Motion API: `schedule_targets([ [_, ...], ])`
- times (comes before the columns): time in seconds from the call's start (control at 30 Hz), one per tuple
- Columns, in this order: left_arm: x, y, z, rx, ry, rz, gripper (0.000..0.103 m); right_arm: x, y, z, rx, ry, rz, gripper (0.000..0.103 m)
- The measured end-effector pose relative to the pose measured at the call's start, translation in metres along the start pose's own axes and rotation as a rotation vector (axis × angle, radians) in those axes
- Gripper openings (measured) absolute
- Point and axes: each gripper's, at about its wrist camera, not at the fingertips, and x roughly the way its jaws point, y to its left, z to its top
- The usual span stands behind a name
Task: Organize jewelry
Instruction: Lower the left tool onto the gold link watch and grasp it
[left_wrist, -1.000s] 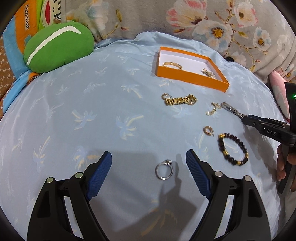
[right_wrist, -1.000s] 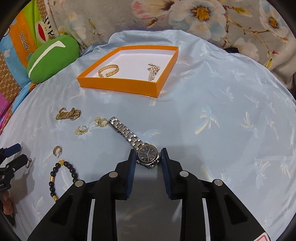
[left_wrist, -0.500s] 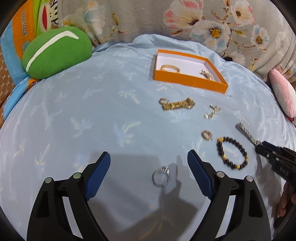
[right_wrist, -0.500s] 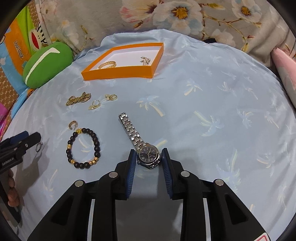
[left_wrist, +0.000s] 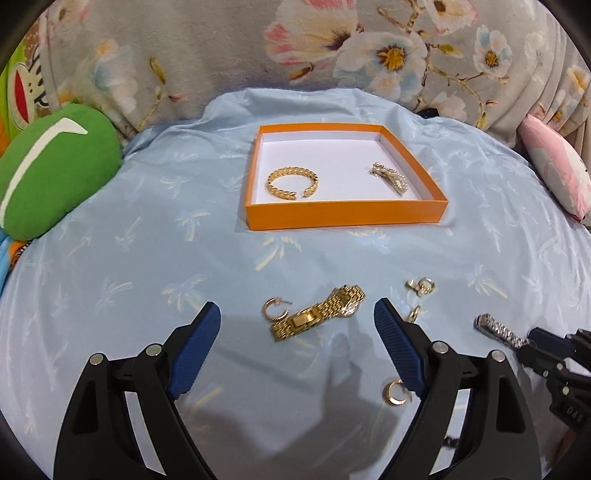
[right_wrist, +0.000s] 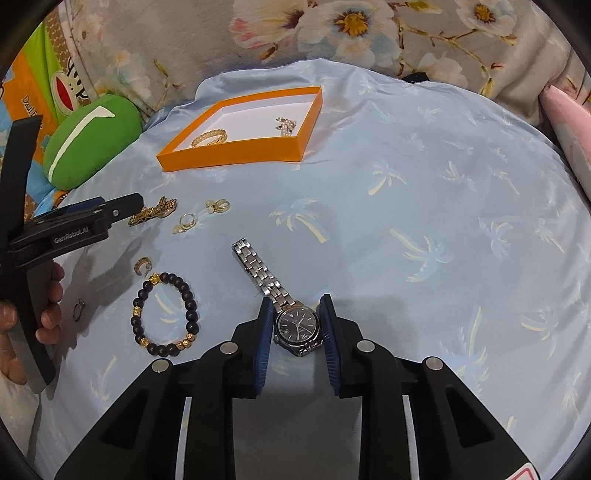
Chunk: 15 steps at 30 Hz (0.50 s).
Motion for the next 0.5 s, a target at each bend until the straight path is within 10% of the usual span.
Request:
schedule_targets([
  [0.5, 0.028, -0.029, -0.002, 0.088, 0.117, -0.112, 0.063, 0.0, 0.0, 0.0, 0.008, 0.0, 0.008, 0.025],
])
